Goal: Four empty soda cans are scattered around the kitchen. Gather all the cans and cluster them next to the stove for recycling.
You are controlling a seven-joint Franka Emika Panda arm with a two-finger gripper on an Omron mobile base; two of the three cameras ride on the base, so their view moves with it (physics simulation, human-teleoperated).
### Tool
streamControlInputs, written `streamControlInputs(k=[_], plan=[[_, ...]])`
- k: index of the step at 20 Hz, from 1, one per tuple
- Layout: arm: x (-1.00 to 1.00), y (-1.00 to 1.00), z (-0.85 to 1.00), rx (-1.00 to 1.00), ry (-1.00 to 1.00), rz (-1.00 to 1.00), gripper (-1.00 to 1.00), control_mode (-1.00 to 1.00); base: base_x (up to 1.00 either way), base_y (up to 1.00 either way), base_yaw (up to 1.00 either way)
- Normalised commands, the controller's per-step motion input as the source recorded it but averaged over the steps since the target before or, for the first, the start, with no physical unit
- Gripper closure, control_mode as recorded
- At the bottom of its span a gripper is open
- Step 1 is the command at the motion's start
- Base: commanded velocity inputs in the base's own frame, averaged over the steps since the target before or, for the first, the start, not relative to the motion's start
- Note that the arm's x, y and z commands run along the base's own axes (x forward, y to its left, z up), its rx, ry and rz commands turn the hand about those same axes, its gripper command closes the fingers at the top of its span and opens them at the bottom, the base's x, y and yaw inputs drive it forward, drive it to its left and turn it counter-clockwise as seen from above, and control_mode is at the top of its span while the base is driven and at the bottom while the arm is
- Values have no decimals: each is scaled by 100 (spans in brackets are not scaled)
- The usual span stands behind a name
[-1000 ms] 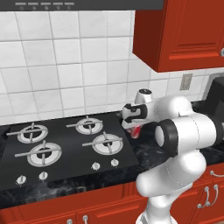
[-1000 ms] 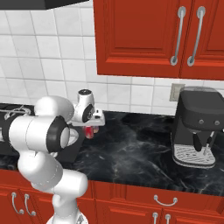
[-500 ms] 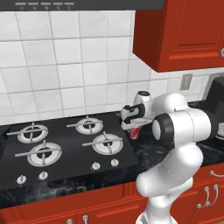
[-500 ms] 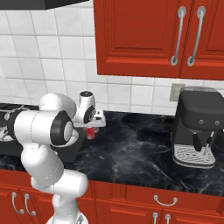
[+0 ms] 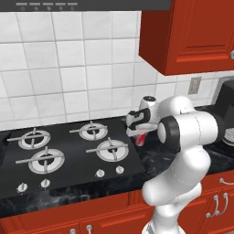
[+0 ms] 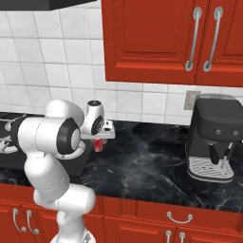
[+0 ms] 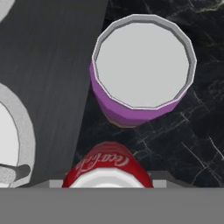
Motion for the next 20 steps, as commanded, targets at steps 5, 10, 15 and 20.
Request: streamControlInputs(k=[5,10,15,20], plan=[[0,0,-13,0,2,0,100,-100,0,0,0],[0,0,-7,0,2,0,100,-100,0,0,0],[0,0,0,0,0,0,100,-100,0,0,0],[0,0,0,0,0,0,100,-100,0,0,0]])
